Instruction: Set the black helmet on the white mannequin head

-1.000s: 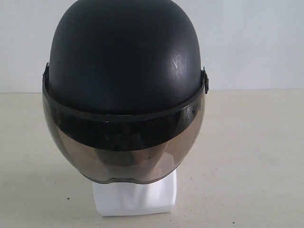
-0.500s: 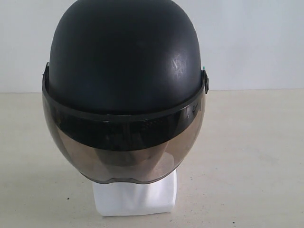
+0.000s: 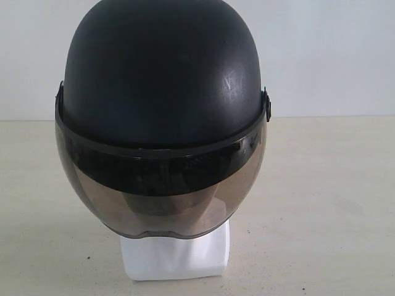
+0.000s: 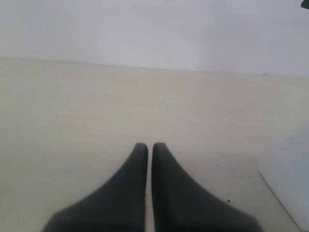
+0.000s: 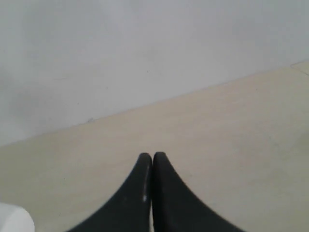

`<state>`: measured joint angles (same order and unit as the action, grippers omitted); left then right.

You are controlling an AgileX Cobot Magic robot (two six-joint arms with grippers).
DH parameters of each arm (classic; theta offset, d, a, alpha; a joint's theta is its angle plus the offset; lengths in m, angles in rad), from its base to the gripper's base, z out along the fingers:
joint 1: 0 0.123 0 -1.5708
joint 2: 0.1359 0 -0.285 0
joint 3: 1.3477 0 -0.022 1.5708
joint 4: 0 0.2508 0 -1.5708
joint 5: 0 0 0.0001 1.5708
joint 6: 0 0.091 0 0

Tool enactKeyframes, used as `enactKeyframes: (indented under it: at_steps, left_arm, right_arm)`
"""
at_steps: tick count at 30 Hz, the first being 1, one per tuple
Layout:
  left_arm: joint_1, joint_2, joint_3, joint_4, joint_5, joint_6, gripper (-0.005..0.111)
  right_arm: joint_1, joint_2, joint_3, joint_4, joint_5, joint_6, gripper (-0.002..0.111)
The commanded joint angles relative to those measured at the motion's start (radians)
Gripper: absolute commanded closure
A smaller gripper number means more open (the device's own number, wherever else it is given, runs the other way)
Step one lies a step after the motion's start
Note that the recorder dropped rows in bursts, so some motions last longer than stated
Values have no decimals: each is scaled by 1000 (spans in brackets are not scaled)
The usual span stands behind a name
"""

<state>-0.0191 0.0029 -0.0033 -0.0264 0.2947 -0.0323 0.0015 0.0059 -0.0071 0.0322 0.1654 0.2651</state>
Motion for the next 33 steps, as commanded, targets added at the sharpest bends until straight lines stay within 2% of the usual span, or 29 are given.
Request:
enactKeyframes:
  at_steps: [1, 3, 6, 14, 19, 33]
  left_arm:
    - [-3, -3, 3, -11, -1, 4, 102]
    - [-3, -3, 3, -11, -1, 4, 102]
    - [-3, -3, 3, -11, -1, 4, 102]
    - [-3, -3, 3, -11, -1, 4, 102]
    - [-3, -3, 3, -11, -1, 4, 102]
    - [-3, -3, 3, -11, -1, 4, 102]
  right_arm:
    - [-2, -6, 7, -85, 52, -8, 108]
    - [-2, -6, 7, -138, 66, -13, 108]
    - [-2, -6, 7, -144, 178, -23, 108]
    - [-2, -6, 7, -191, 187, -72, 108]
    - [-1, -6, 7, -295, 211, -125, 108]
    - [-2, -6, 7, -273, 204, -27, 108]
